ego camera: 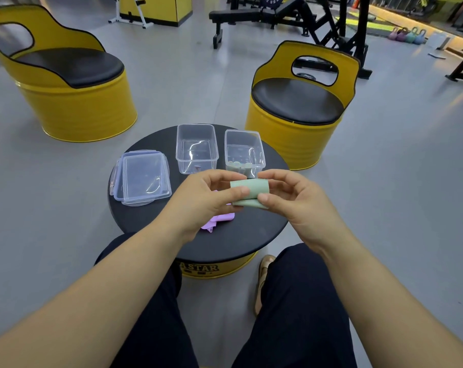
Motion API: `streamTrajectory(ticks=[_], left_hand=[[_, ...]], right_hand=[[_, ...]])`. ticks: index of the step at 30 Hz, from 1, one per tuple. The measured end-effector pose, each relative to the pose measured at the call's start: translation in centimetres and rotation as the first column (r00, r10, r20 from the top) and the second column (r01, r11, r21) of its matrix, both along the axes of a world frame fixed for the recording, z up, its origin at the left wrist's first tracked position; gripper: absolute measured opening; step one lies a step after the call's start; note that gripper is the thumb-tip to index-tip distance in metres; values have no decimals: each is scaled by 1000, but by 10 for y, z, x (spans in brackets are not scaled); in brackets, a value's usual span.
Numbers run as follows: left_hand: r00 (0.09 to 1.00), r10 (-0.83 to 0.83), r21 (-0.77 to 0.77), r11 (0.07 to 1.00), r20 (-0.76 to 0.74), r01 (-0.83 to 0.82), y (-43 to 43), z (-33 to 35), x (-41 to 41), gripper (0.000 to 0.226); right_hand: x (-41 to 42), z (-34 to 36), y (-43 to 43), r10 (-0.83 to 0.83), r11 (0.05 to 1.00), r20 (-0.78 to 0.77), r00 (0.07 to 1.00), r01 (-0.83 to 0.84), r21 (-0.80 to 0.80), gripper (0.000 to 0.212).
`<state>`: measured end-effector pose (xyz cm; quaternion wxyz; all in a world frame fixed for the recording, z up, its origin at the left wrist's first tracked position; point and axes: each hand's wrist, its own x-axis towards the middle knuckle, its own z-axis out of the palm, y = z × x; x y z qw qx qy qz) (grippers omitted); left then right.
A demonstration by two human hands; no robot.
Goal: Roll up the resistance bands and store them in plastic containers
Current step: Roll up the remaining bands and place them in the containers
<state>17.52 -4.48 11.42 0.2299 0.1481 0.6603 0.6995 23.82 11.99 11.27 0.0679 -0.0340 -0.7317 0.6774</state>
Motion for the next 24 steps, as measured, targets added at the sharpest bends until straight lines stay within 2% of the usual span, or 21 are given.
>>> streamTrajectory(ticks=[3,6,8,10,14,17,21,24], left_hand=[[999,34,-25,999,-27,-34,0,-3,-1,21],[996,56,-66,996,-66,-60,0,-3,2,28],[995,54,-78,995,-88,-61,1,-4,4,30],[994,66,-66,995,-88,-71,2,-6,4,31],[994,61,-53,996,-94,-67,3,-12,3,31],[993,14,-152,988,-116,-31,5,-19,-2,32],[984,-128,-328,941,-120,83,9,-26,-10,28],[968,-168,-425,902,-188,74,12,-28,-20,26]], right_hand=[[-1,-2,2,4,1000,27,1000,-4,-2,35],[-3,-4,2,15,997,84,996,-9,-74,28],[-5,-4,1,18,992,132,991,-1,-130,35],[-6,-4,-1,9,991,165,986,14,-137,38],[-9,-9,1,-5,991,200,980,31,-127,30],[-13,-14,6,-13,997,205,979,29,-77,19],[-20,-17,14,-11,995,181,983,-7,102,28],[-29,-20,19,11,985,195,981,-44,165,33]])
